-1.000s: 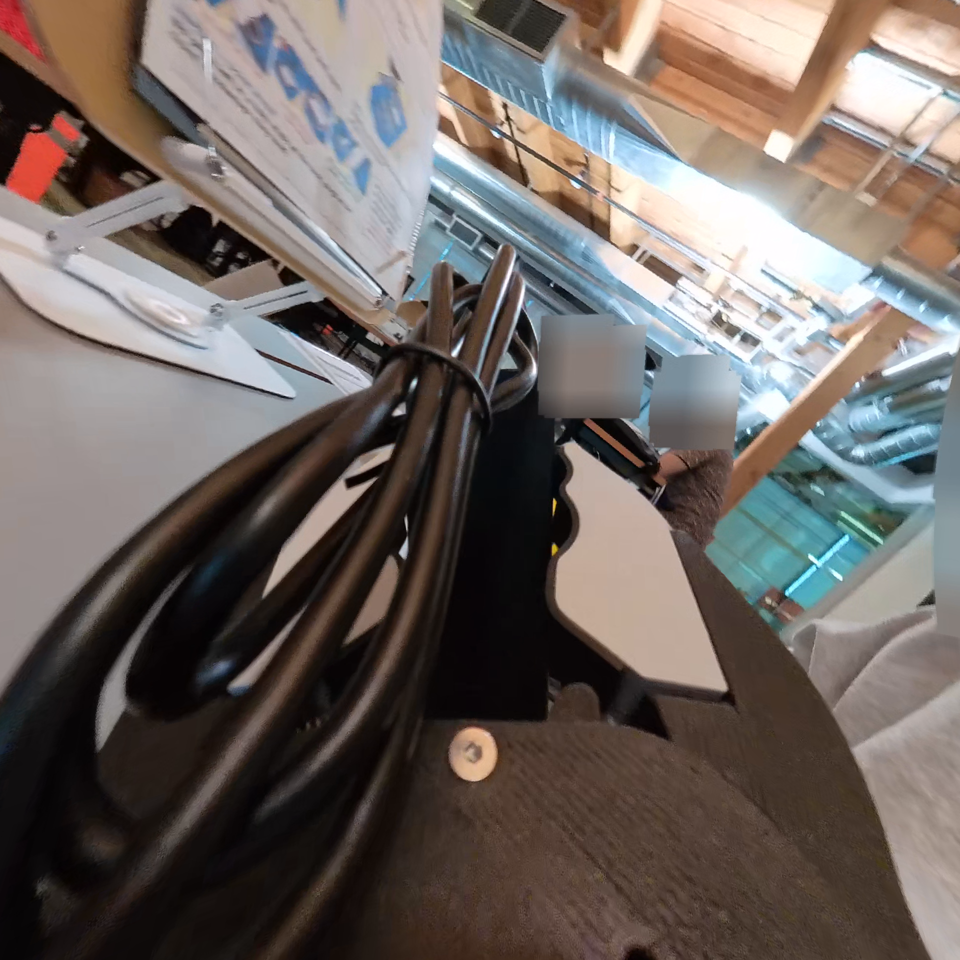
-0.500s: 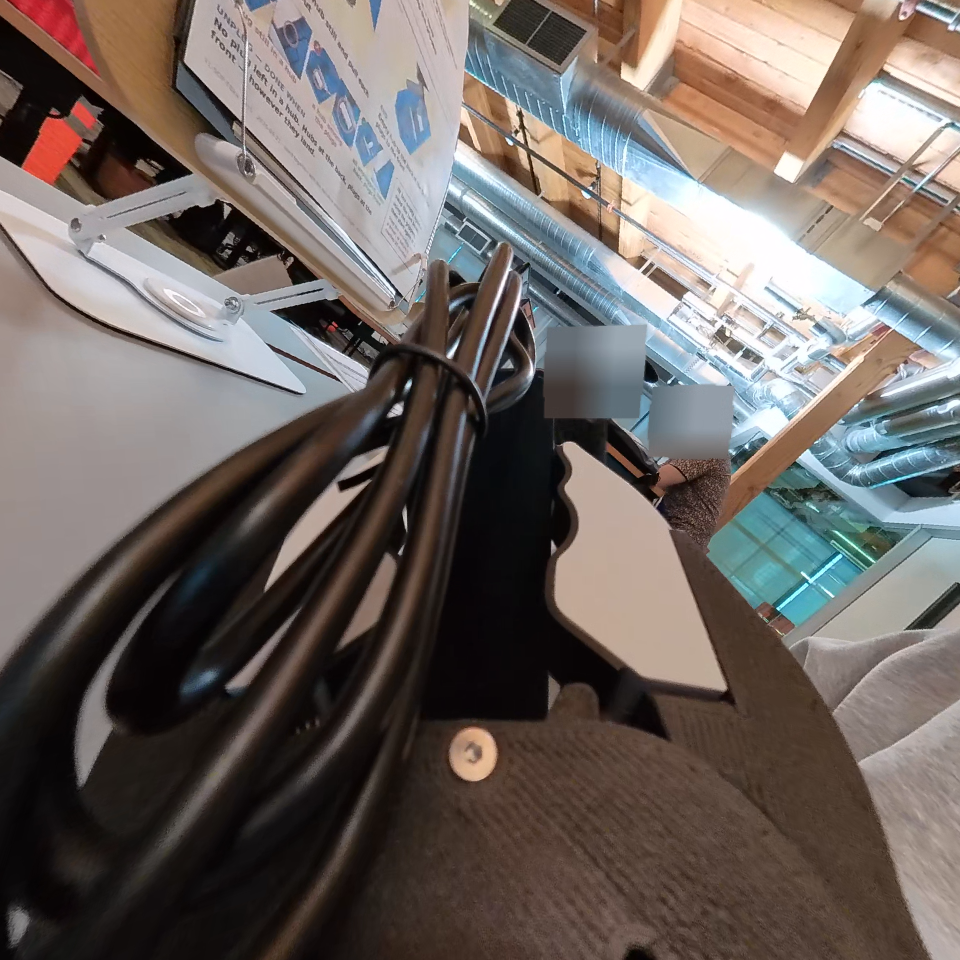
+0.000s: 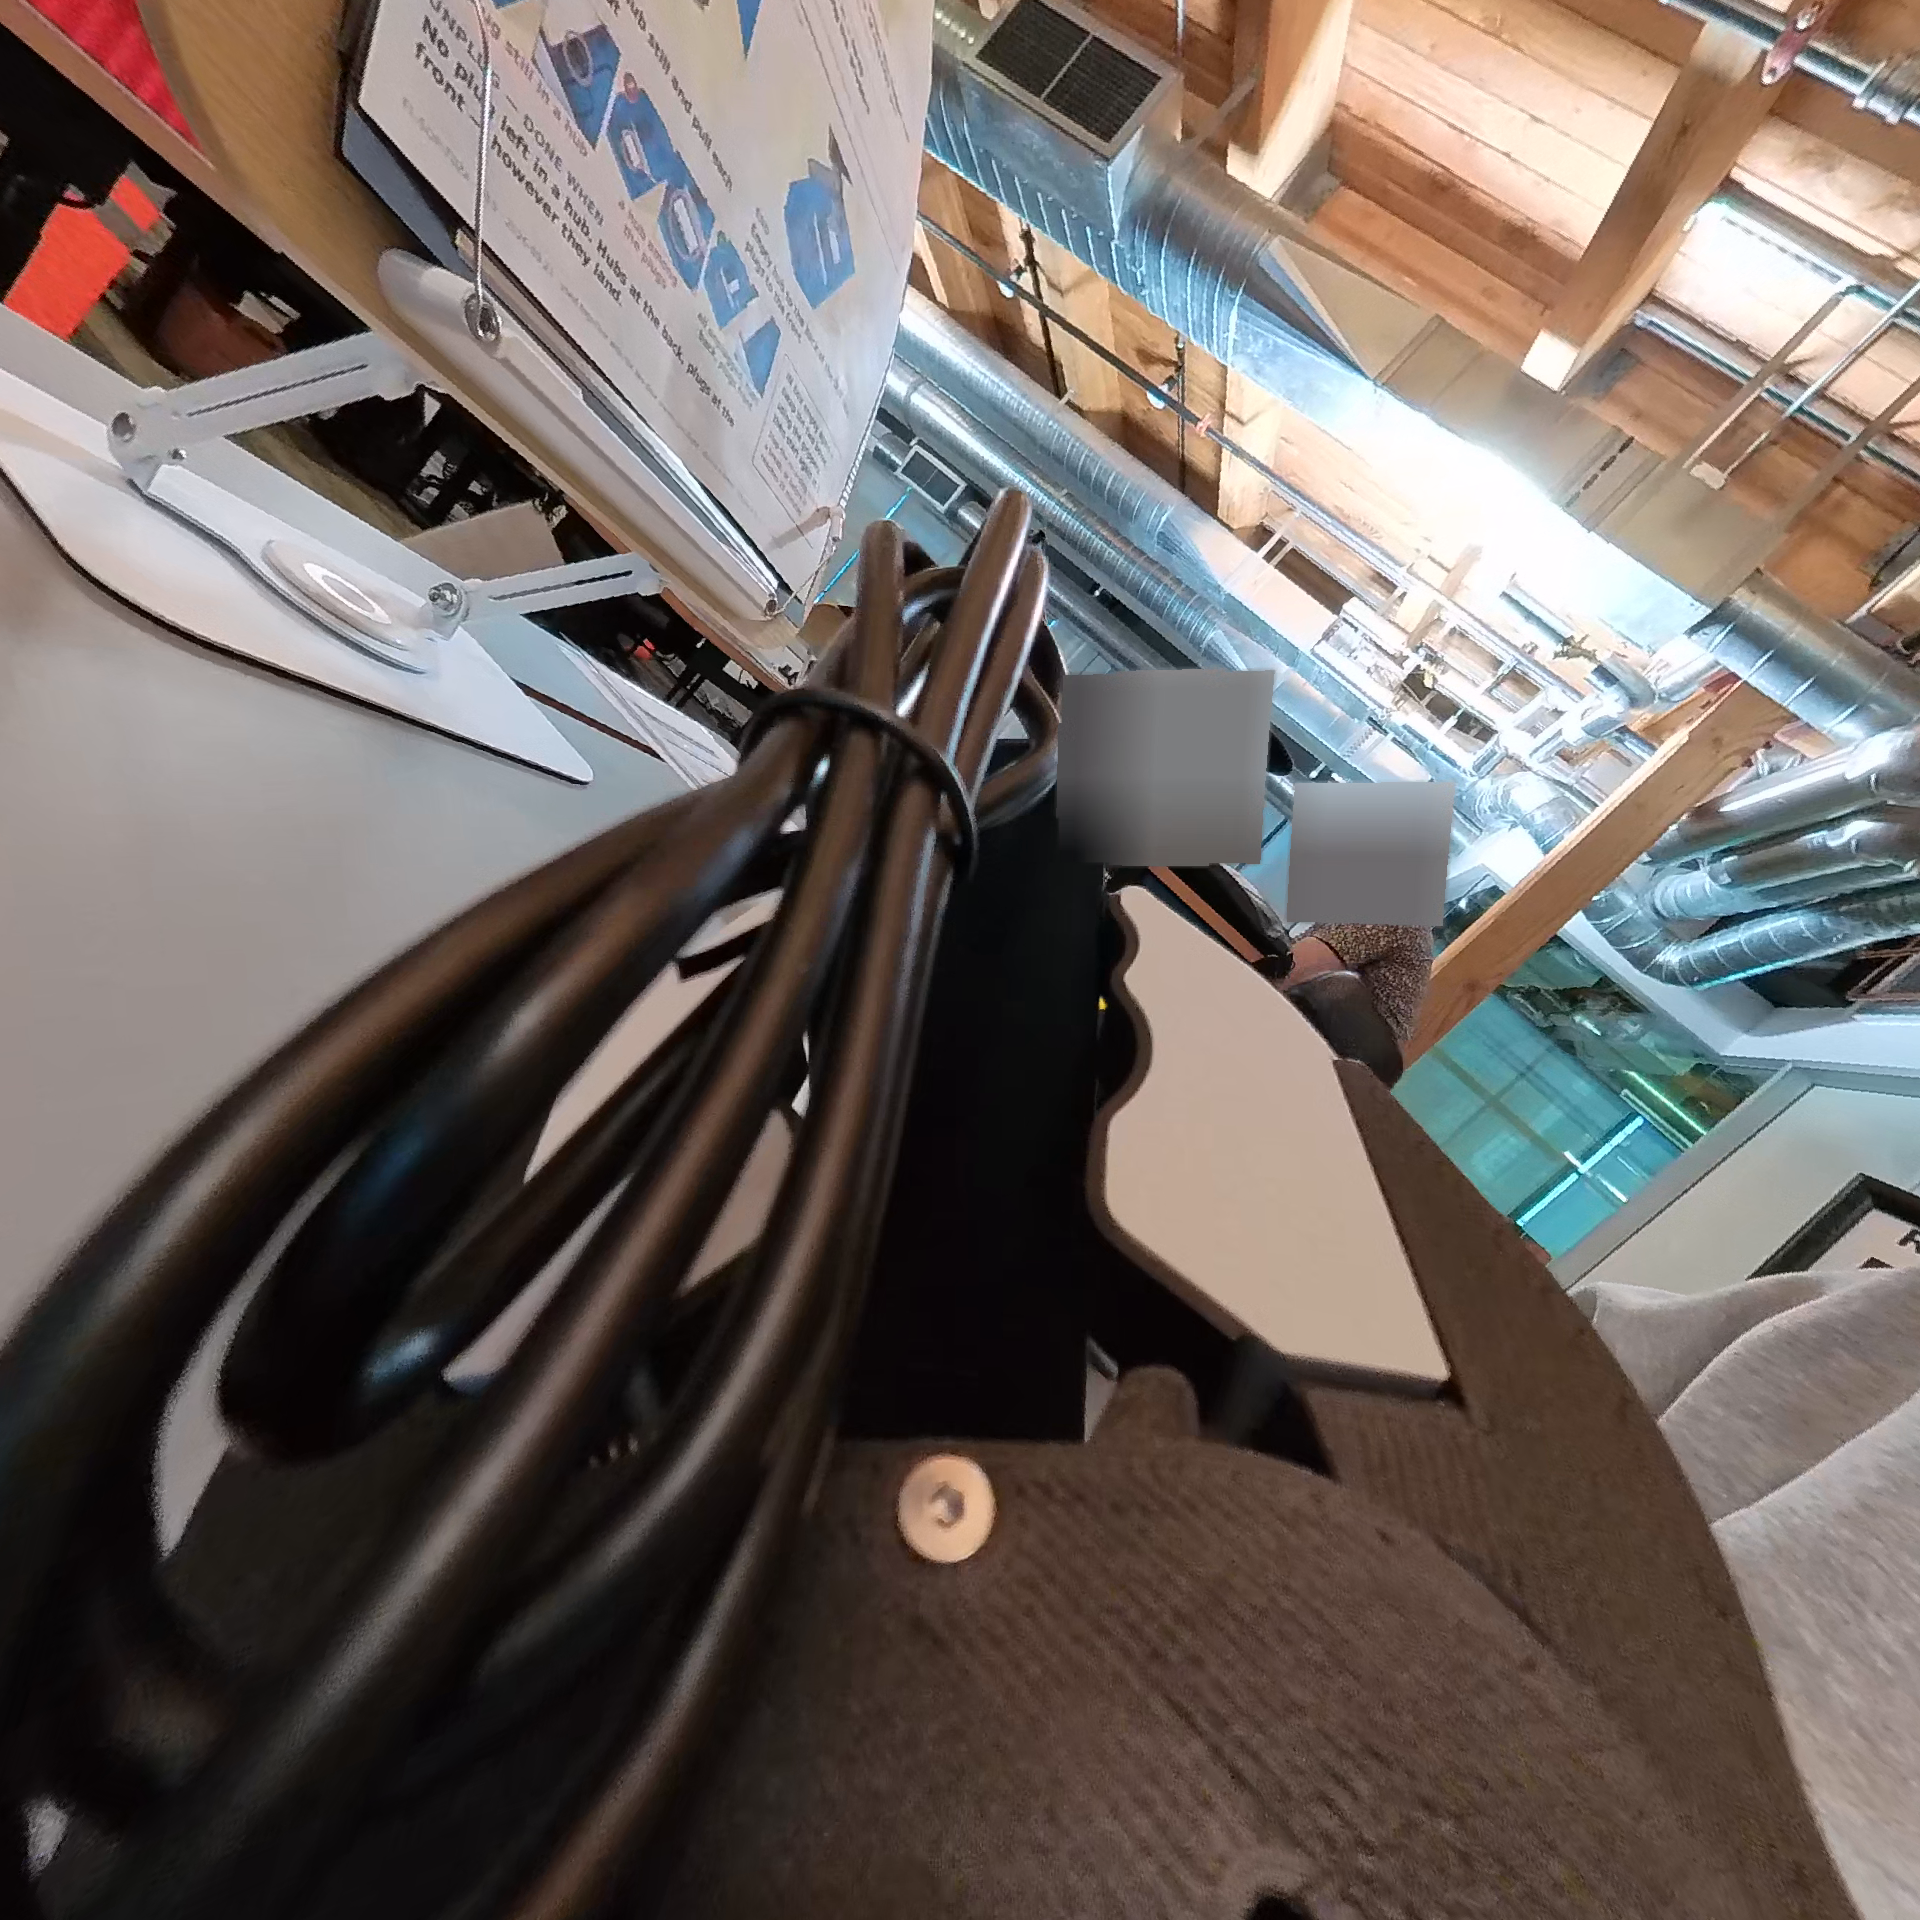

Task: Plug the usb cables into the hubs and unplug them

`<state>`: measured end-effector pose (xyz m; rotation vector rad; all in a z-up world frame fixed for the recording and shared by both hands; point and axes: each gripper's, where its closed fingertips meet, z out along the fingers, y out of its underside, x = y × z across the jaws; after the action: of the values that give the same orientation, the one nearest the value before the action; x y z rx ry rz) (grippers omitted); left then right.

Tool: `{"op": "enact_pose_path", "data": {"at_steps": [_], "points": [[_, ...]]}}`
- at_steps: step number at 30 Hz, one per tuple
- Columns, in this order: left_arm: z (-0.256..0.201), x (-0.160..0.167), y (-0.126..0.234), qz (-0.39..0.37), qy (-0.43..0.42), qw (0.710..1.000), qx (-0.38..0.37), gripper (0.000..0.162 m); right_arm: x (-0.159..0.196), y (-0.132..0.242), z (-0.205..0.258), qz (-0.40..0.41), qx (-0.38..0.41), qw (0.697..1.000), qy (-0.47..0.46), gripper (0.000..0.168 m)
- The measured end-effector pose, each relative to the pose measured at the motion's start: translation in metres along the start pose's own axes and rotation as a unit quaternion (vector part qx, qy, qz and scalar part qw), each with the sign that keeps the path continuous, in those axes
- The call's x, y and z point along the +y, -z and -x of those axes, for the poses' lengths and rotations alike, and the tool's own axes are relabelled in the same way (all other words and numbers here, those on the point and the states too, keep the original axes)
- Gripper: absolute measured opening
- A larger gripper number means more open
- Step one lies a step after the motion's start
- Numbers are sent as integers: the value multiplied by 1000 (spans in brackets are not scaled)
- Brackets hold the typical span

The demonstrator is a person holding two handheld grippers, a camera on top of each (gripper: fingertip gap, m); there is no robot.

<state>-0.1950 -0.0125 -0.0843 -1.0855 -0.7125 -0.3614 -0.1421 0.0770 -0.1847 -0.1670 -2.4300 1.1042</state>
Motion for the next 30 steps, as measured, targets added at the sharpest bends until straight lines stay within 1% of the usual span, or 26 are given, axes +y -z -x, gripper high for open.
{"op": "enact_pose_path", "data": {"at_steps": [3, 8, 12, 17, 19, 21, 23, 25, 27, 30], "points": [[-2, 0, 0, 0, 0, 1000, 3, 58, 8, -4, -3, 18, -1, 1000, -2, 30], [-3, 1, -1, 1, -1, 1000, 6, 57, 15, -1, -4, 29, -10, 999, -18, 6], [-2, 0, 0, -1, 6, 1000, 7, 57, 9, 4, -5, 19, -8, 1000, -24, 5], [-3, 0, 0, -1, 6, 1000, 12, 56, -15, 20, -9, -34, -8, 997, -69, 5], [-5, 1, 0, 1, 2, 1000, 17, 56, -29, 29, -11, -72, -17, 992, -101, 4], [-9, 2, -1, 3, -3, 1000, 27, 55, -43, 37, -11, -111, -45, 981, -153, 4], [-14, 3, -1, 7, -10, 999, 40, 54, -56, 44, -6, -142, -103, 957, -229, 4], [-22, 5, -2, 11, -22, 998, 62, 54, -66, 46, -1, -159, -174, 917, -322, 4], [-32, 9, -2, 21, -47, 995, 84, 53, -74, 46, 7, -155, -257, 859, -415, 4], [-44, 17, -3, 40, -82, 990, 110, 54, -78, 42, 25, -125, -367, 759, -522, 4]]}}
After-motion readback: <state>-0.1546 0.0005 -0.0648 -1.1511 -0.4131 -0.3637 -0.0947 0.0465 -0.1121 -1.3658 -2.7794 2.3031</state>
